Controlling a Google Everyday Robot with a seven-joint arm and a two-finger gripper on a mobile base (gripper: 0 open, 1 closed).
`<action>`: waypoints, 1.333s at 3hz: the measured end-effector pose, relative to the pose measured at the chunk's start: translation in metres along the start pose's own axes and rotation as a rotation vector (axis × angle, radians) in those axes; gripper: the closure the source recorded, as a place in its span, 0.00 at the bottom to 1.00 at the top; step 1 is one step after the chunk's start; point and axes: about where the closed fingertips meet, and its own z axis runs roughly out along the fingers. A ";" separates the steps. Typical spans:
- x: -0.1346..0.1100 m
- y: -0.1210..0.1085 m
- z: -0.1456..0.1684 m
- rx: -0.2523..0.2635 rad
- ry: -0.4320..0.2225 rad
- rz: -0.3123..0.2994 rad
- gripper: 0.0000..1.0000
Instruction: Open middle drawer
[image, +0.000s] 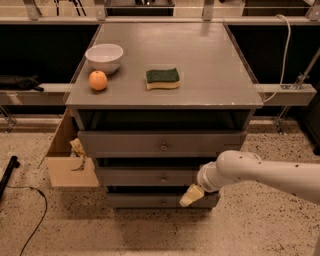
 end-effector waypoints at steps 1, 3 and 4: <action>0.009 -0.008 0.028 -0.029 0.016 -0.034 0.00; 0.010 -0.008 0.027 -0.004 -0.017 -0.032 0.00; 0.015 -0.003 0.034 0.044 -0.069 -0.028 0.00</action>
Offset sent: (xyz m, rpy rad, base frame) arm 0.0228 0.0032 -0.0462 -0.0162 0.0141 0.0688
